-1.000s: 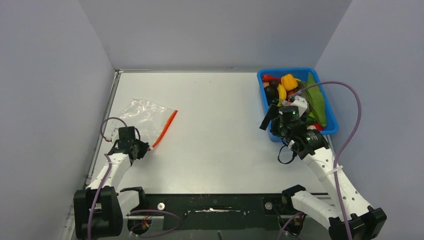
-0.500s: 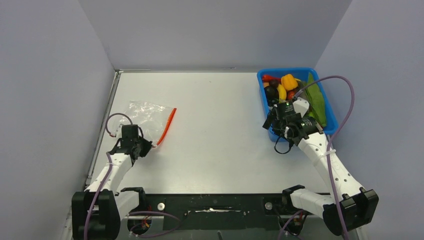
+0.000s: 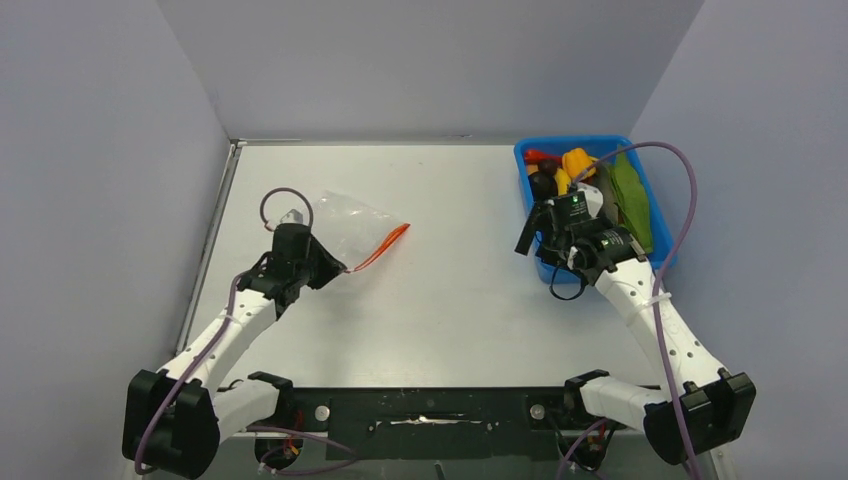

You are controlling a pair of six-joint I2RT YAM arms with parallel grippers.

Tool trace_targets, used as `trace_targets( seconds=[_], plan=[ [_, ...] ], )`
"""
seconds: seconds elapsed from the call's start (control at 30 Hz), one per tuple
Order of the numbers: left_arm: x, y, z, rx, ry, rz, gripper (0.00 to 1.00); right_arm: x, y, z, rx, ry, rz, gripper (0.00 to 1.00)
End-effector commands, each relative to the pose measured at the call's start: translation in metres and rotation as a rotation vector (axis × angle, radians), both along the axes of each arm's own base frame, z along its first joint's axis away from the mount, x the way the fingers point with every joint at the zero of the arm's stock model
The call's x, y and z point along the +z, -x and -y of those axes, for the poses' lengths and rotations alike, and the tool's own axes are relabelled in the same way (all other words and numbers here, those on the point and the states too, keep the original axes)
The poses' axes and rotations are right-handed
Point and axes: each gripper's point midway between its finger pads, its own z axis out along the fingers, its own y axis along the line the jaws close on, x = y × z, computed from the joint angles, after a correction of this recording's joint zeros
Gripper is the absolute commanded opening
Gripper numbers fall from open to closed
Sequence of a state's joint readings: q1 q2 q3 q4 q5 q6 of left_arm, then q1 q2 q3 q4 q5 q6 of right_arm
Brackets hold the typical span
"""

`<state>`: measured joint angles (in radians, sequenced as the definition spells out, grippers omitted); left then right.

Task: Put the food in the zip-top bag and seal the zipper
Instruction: Pick up the zipper food storage bag at the center of the board.

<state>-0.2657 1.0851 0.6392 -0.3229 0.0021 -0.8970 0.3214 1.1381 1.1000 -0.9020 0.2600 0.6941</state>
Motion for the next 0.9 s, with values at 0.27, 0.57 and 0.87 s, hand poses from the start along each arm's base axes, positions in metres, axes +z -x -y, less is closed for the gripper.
trace_targets(
  seconds=[0.27, 0.57, 0.87],
  plan=[
    [0.078, -0.005, 0.080, -0.377, 0.162, 0.209, 0.00, 0.076, -0.006, -0.077, 0.438, -0.221, 0.551, 0.90],
    [0.097, 0.010, 0.095, -0.501, 0.194, 0.206, 0.00, 0.060, -0.007, -0.100, 0.654, -0.114, 0.451, 0.87],
    [0.116, 0.015, 0.107, -0.542, 0.262, 0.213, 0.00, 0.016, 0.000, -0.132, 0.806, 0.051, 0.467, 0.83]
  ],
)
